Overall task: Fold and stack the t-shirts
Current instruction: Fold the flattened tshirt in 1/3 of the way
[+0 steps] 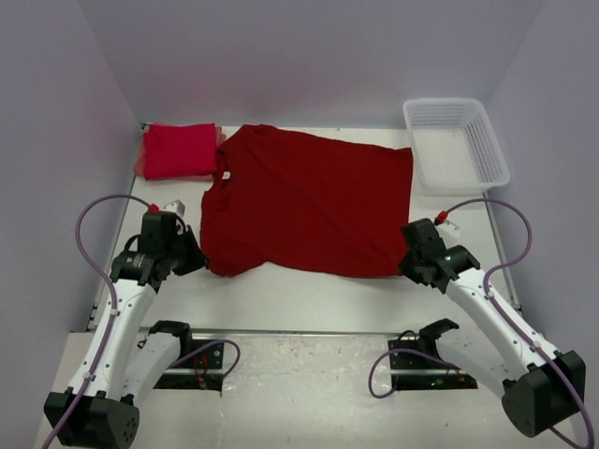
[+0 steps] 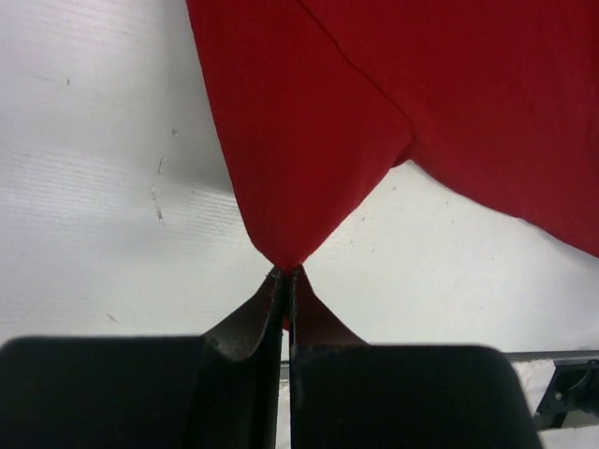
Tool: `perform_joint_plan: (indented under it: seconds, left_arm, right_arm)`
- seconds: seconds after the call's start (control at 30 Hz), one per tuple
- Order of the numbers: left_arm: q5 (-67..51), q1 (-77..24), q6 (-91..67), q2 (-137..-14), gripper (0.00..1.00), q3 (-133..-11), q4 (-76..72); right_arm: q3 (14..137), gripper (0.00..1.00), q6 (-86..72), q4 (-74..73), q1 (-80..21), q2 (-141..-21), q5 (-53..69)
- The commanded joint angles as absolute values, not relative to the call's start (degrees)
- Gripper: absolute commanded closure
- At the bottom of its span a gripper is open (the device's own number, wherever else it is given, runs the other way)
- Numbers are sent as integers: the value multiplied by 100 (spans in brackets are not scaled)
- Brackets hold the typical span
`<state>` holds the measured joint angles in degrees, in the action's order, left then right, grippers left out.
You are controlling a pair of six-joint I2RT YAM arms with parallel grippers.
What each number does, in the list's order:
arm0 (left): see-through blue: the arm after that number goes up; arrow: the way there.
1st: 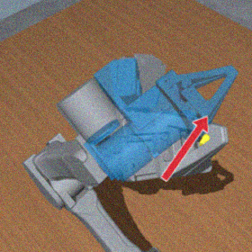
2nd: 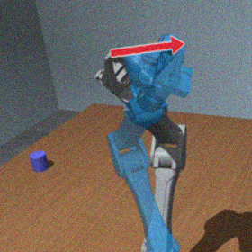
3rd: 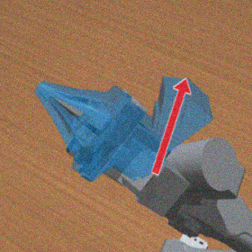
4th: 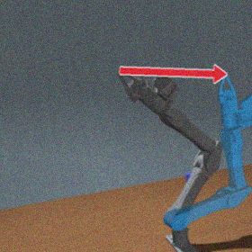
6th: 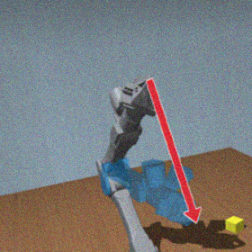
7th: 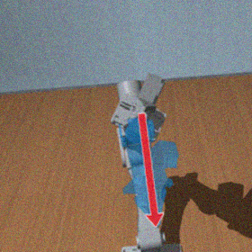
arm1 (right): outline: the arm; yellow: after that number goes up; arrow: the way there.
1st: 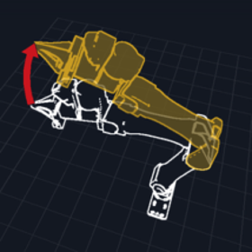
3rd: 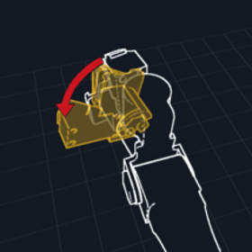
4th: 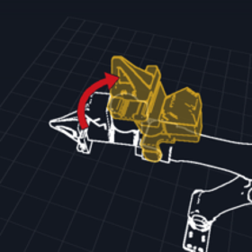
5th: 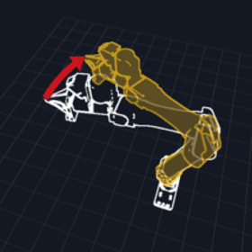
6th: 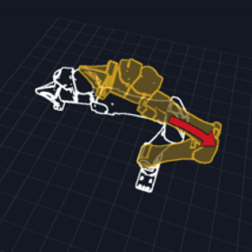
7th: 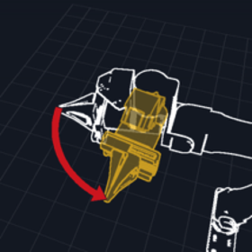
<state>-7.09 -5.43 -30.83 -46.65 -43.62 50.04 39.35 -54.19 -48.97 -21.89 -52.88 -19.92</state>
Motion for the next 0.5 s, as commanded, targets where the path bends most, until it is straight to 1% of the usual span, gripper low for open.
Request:
perform_joint_plan:
  seconds: [0.0, 0.1, 0.23, 0.47]
  left_arm:
    - [-606, -615, -3102, -4439, 100, -4220, 5300]
    - [-703, -606, -3182, -4324, 100, -4096, 5273]
    - [-440, -607, -3111, -4298, 100, -4218, 5484]
    - [-606, -703, -3199, -4254, 100, -3850, 5564]
  right_arm:
    - [3929, 100, -6002, -5308, -2381, -5151, -2153]
    - [3999, 100, -6352, -5519, -2566, -5238, -2319]
    - [4052, 100, -6845, -5967, -2935, -5230, -2382]
    - [3894, 100, -7163, -6179, -2962, -5186, -2329]
